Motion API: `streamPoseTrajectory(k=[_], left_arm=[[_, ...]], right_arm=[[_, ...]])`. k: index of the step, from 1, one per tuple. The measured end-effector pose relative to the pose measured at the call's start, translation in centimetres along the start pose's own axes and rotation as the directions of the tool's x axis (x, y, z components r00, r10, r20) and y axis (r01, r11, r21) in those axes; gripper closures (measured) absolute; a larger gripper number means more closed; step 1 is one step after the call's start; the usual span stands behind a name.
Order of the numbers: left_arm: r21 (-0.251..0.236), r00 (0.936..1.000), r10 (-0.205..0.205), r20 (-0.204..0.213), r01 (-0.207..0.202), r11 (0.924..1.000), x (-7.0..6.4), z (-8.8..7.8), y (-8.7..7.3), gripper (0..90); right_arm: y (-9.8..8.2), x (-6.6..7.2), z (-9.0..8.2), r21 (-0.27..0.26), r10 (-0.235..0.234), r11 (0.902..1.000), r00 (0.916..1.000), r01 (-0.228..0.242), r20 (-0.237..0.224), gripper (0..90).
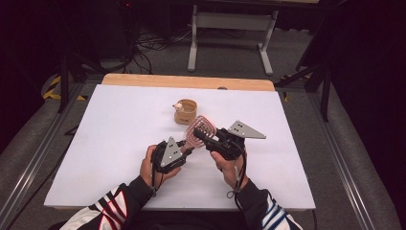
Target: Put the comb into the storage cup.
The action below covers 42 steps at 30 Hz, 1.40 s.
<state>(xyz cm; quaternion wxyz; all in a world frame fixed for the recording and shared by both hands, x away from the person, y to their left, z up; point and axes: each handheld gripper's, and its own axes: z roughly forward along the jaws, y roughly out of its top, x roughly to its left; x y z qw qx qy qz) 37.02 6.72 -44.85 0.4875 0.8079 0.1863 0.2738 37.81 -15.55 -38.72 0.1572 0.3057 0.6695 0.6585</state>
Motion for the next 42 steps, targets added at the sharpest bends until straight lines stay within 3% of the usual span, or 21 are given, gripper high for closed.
streamPoseTrajectory(k=[8, 21, 27, 28, 32, 34, 38, 42], left_arm=[[0.017, 0.9992, 0.025, 0.033, -0.025, 0.9995, -0.1, 0.4, 0.0, 57.5], [0.038, 0.9955, 0.027, 0.091, -0.030, 0.9988, 0.3, 0.8, -0.5, 48.7], [0.037, 0.9914, 0.020, 0.130, -0.025, 0.9990, 0.3, 0.5, -0.7, 38.3], [0.035, 0.9883, 0.024, 0.151, -0.029, 0.9990, 0.4, 0.4, -0.8, 36.3], [0.035, 0.9840, 0.041, 0.173, -0.048, 0.9982, 0.5, -0.1, -0.9, 31.7], [0.033, 0.9854, 0.039, 0.166, -0.045, 0.9984, 0.6, -0.6, -1.1, 27.0], [0.038, 0.9790, 0.050, 0.198, -0.058, 0.9976, 1.1, -1.7, -1.7, 20.5], [0.036, 0.9816, 0.033, 0.188, -0.041, 0.9985, 2.0, -2.9, -2.0, 14.9]], right_arm=[[1.1, 0.0, -1.5, -0.035, -0.075, 0.9965, 0.9970, 0.076, 0.014, 63.3], [2.3, -0.4, -3.0, -0.088, -0.092, 0.9916, 0.9950, 0.095, 0.041, 63.6], [2.9, -0.9, -4.0, -0.120, -0.089, 0.9880, 0.9936, 0.097, 0.069, 63.7], [3.1, -1.0, -4.4, -0.128, -0.087, 0.9871, 0.9932, 0.096, 0.078, 63.8], [3.4, -1.3, -4.9, -0.139, -0.087, 0.9853, 0.9921, 0.099, 0.091, 63.8], [3.6, -1.4, -5.2, -0.147, -0.085, 0.9841, 0.9911, 0.100, 0.102, 63.9], [3.9, -1.6, -5.9, -0.159, -0.090, 0.9811, 0.9883, 0.110, 0.123, 64.0], [4.0, -1.7, -6.2, -0.157, -0.097, 0.9804, 0.9853, 0.119, 0.141, 64.0]])
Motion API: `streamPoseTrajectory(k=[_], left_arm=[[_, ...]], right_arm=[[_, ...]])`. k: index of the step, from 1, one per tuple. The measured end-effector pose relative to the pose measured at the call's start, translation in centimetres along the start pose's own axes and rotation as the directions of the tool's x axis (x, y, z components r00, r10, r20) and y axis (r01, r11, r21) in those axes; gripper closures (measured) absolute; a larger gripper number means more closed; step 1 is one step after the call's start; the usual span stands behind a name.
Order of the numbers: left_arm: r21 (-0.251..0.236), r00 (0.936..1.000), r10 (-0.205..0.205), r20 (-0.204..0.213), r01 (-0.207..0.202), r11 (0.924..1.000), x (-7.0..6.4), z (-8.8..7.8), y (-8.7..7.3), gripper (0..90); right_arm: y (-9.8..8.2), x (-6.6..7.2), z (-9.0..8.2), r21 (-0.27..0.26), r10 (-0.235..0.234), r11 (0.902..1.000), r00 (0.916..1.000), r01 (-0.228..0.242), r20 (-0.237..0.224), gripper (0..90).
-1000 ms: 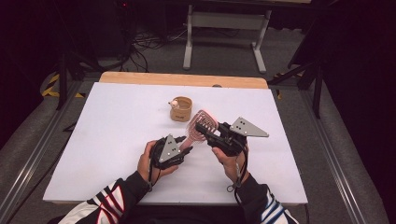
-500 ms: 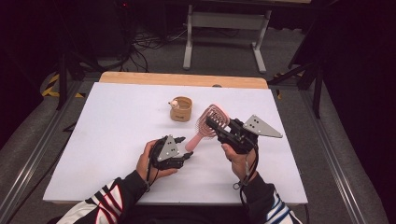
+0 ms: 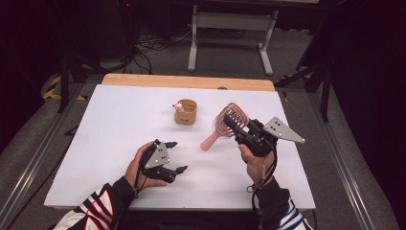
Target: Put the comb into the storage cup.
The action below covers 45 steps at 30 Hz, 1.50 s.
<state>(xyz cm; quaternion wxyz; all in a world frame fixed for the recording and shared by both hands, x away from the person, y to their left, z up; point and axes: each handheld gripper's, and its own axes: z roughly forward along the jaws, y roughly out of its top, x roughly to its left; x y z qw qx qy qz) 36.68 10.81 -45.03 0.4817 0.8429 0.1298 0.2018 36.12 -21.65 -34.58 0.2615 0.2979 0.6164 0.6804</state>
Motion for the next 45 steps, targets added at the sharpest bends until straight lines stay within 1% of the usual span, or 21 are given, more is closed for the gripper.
streamPoseTrajectory(k=[3, 7, 9, 12, 13, 15, 17, 19, 20, 21, 22, 23, 24, 27, 29, 30, 32, 33, 35, 43, 45], left_arm=[[-0.025, 1.0000, -0.010, -0.002, 0.009, 0.9997, 0.5, -1.1, -0.1, 13.3], [-0.032, 0.9997, -0.022, -0.011, 0.022, 0.9993, 1.1, -2.4, -0.6, 10.6], [-0.032, 0.9998, -0.018, -0.011, 0.018, 0.9993, 1.2, -2.8, -0.9, 8.5], [-0.034, 0.9992, -0.009, -0.038, 0.007, 0.9994, 1.5, -4.0, -1.6, 7.2], [-0.043, 0.9986, -0.022, -0.048, 0.020, 0.9989, 1.6, -4.4, -1.9, 7.3], [-0.050, 0.9983, -0.032, -0.048, 0.030, 0.9983, 1.8, -4.8, -2.2, 7.2], [-0.048, 0.9968, -0.046, -0.065, 0.043, 0.9979, 2.2, -5.7, -2.8, 7.1], [-0.047, 0.9964, -0.052, -0.067, 0.048, 0.9977, 2.3, -6.0, -3.0, 7.0], [-0.040, 0.9947, -0.061, -0.083, 0.058, 0.9975, 2.5, -6.6, -3.5, 7.0], [-0.043, 0.9933, -0.075, -0.088, 0.071, 0.9965, 2.6, -6.9, -3.8, 6.9], [-0.043, 0.9933, -0.075, -0.088, 0.071, 0.9965, 2.6, -6.9, -3.8, 6.5], [-0.047, 0.9909, -0.094, -0.097, 0.090, 0.9949, 2.8, -7.4, -4.1, 6.4], [-0.047, 0.9909, -0.094, -0.097, 0.090, 0.9949, 2.8, -7.4, -4.1, 6.4], [-0.060, 0.9863, -0.117, -0.116, 0.111, 0.9920, 3.0, -8.6, -4.8, 6.4], [-0.058, 0.9851, -0.119, -0.124, 0.112, 0.9920, 3.0, -8.8, -5.0, 6.3], [-0.063, 0.9827, -0.128, -0.134, 0.121, 0.9907, 2.9, -9.3, -5.3, 6.3], [-0.063, 0.9810, -0.135, -0.140, 0.127, 0.9899, 3.0, -9.7, -5.5, 6.3], [-0.064, 0.9789, -0.143, -0.145, 0.135, 0.9888, 3.0, -10.1, -5.8, 6.3], [-0.062, 0.9785, -0.143, -0.148, 0.136, 0.9888, 3.0, -10.2, -6.0, 6.3], [-0.058, 0.9688, -0.169, -0.181, 0.161, 0.9853, 3.1, -11.4, -7.0, 6.1], [-0.053, 0.9682, -0.169, -0.185, 0.161, 0.9854, 3.1, -11.6, -7.2, 5.9]], right_arm=[[-0.1, -0.1, -0.1, 0.006, -0.021, 0.9998, 0.9997, 0.020, 0.010, 64.0], [-0.1, -0.2, -0.1, 0.006, -0.027, 0.9996, 0.9995, 0.027, 0.016, 64.0], [0.0, -0.2, -0.2, 0.003, -0.027, 0.9996, 0.9995, 0.027, 0.017, 64.0], [0.1, -0.2, -0.3, -0.004, -0.029, 0.9996, 0.9993, 0.029, 0.023, 64.0], [0.1, -0.3, -0.3, -0.004, -0.033, 0.9994, 0.9992, 0.034, 0.024, 64.1], [0.3, -0.4, -0.2, -0.005, -0.042, 0.9991, 0.9988, 0.043, 0.026, 64.0], [0.4, -0.5, 0.0, -0.008, -0.042, 0.9991, 0.9987, 0.042, 0.027, 64.0], [0.4, -0.5, 0.1, -0.010, -0.042, 0.9990, 0.9987, 0.043, 0.028, 64.0], [0.5, -0.5, 0.1, -0.008, -0.050, 0.9987, 0.9983, 0.050, 0.029, 64.0], [0.5, -0.5, 0.2, -0.006, -0.057, 0.9983, 0.9979, 0.057, 0.032, 64.0], [0.5, -0.5, 0.2, -0.006, -0.057, 0.9983, 0.9979, 0.057, 0.032, 64.0], [0.6, -0.5, 0.4, -0.010, -0.063, 0.9979, 0.9975, 0.063, 0.031, 64.0], [0.6, -0.5, 0.4, -0.010, -0.063, 0.9979, 0.9975, 0.063, 0.031, 64.0], [0.9, -0.6, 0.6, -0.017, -0.058, 0.9981, 0.9980, 0.059, 0.026, 64.0], [1.0, -0.6, 0.7, -0.018, -0.056, 0.9983, 0.9982, 0.056, 0.023, 64.0], [1.2, -0.6, 0.8, -0.020, -0.065, 0.9976, 0.9975, 0.066, 0.027, 64.1], [1.3, -0.6, 0.8, -0.020, -0.065, 0.9976, 0.9975, 0.066, 0.026, 64.0], [1.6, -0.6, 1.1, -0.018, -0.078, 0.9968, 0.9966, 0.078, 0.027, 64.0], [1.7, -0.5, 1.2, -0.019, -0.082, 0.9964, 0.9963, 0.083, 0.027, 64.1], [2.8, -0.5, 2.3, -0.019, -0.105, 0.9942, 0.9942, 0.106, 0.025, 64.0], [3.1, -0.5, 2.6, -0.016, -0.110, 0.9937, 0.9936, 0.111, 0.026, 64.1]])
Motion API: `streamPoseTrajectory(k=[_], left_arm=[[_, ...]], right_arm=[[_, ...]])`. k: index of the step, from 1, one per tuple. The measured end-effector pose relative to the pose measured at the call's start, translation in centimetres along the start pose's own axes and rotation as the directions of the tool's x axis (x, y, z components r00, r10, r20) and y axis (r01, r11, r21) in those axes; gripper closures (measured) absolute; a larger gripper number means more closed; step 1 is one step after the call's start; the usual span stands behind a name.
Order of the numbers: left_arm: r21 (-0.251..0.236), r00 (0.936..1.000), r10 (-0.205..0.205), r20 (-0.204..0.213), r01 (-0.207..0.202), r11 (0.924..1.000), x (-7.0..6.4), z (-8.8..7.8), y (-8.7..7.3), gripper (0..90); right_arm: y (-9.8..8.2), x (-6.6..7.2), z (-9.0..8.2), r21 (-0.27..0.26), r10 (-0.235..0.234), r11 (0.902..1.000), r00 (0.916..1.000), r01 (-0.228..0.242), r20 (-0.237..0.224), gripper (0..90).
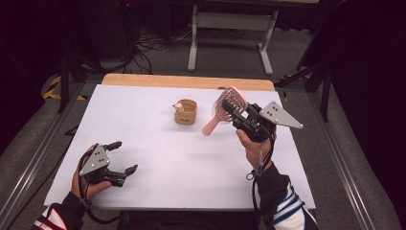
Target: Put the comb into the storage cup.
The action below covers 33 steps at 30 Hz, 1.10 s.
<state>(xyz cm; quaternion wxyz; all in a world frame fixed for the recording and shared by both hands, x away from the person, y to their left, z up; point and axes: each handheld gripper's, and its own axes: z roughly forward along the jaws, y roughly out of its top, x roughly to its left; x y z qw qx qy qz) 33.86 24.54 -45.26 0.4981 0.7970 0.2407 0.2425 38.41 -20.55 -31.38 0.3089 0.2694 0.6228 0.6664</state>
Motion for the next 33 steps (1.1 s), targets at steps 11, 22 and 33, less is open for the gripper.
streamPoseTrajectory(k=[11, 22, 33], left_arm=[[0.016, 0.9997, -0.022, -0.007, 0.023, 0.9996, -0.4, -0.4, -0.7, 5.2], [0.016, 0.9995, -0.030, 0.009, 0.030, 0.9994, -0.5, -0.2, -0.8, 5.0], [0.002, 0.9993, -0.035, 0.009, 0.035, 0.9994, -0.4, -0.3, -0.9, 5.0]], right_arm=[[1.6, -0.1, 1.5, -0.001, -0.024, 0.9997, 0.9997, 0.024, 0.004, 64.0], [2.4, -0.6, 3.4, 0.024, -0.064, 0.9977, 0.9980, 0.063, 0.007, 64.0], [2.7, -0.8, 5.6, 0.020, -0.056, 0.9983, 0.9971, 0.055, 0.051, 64.1]])
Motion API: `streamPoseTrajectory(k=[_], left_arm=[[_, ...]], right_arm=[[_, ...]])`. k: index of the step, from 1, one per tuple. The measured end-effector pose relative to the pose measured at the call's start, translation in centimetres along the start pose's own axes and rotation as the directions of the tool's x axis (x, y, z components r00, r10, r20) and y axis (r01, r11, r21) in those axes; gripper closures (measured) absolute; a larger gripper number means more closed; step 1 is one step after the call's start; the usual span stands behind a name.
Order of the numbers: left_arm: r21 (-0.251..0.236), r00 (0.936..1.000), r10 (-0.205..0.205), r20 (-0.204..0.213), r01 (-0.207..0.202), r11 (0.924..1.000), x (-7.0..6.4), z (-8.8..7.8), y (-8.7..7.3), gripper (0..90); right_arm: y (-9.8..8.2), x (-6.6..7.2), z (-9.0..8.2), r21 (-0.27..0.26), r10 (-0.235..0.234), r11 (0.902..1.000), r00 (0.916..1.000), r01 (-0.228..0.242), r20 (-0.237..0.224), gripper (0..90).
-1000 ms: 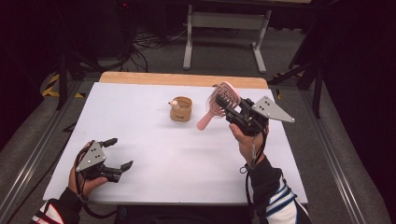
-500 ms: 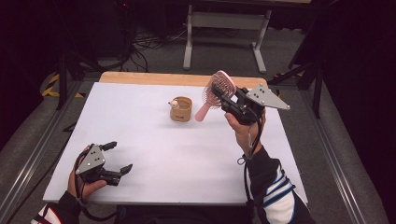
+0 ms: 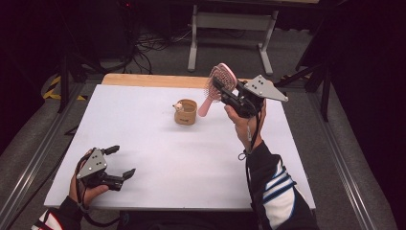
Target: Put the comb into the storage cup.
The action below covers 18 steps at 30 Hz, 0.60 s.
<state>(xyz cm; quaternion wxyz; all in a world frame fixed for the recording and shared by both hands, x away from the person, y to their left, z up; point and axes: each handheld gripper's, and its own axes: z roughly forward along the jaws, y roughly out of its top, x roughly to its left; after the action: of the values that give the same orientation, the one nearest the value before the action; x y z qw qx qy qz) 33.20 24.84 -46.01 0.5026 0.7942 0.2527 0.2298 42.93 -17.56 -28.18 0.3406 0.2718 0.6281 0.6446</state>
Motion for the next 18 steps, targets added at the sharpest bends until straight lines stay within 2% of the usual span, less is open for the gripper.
streamPoseTrajectory(k=[18], left_arm=[[-0.002, 0.9996, 0.014, 0.023, -0.014, 0.9999, -0.4, 0.1, 0.1, 5.4]], right_arm=[[-0.6, -0.2, 4.3, 0.023, 0.013, 0.9996, 0.9988, -0.015, 0.048, 64.1]])
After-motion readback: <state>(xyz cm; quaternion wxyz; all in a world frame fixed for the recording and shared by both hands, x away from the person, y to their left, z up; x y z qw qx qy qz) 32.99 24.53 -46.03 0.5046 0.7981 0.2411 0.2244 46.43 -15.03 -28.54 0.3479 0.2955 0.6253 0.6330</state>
